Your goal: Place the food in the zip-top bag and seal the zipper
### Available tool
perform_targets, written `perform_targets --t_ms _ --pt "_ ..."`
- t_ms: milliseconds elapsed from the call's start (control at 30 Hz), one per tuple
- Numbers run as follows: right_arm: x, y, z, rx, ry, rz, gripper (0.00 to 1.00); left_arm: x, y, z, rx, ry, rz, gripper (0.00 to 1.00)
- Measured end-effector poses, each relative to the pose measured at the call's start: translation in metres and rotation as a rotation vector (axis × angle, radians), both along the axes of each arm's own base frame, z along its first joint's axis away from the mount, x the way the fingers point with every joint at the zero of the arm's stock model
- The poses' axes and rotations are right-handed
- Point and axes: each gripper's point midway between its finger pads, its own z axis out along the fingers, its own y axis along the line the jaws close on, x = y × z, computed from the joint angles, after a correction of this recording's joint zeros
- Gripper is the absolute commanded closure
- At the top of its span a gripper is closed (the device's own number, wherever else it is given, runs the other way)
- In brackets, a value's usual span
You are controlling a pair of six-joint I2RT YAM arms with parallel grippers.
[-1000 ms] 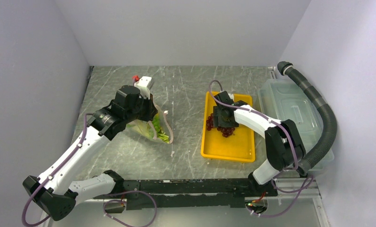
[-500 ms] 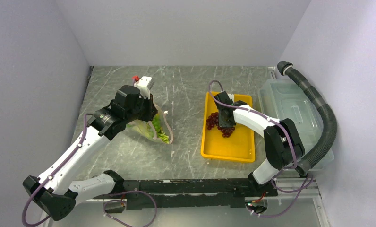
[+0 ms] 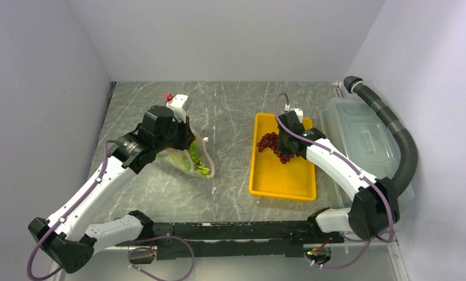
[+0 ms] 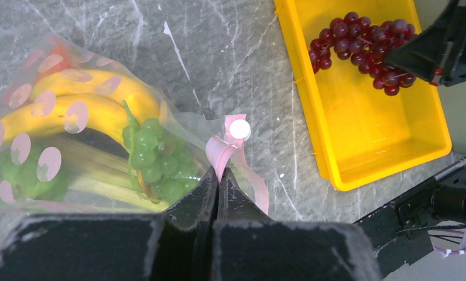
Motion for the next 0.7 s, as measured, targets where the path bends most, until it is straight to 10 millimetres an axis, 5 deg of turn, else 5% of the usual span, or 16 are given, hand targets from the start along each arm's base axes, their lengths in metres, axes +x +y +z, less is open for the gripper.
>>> perform_targets --t_ms 367,700 --pt "-0.017 0.002 0.054 0.111 -0.123 0.023 1.0 0.0 0.0 0.0 0.0 0.0 0.0 1.0" --pt "-0.044 0.037 0.113 0.305 -0.235 0.212 1.0 0.0 0.0 0.0 0.0 0.001 0.0 1.0"
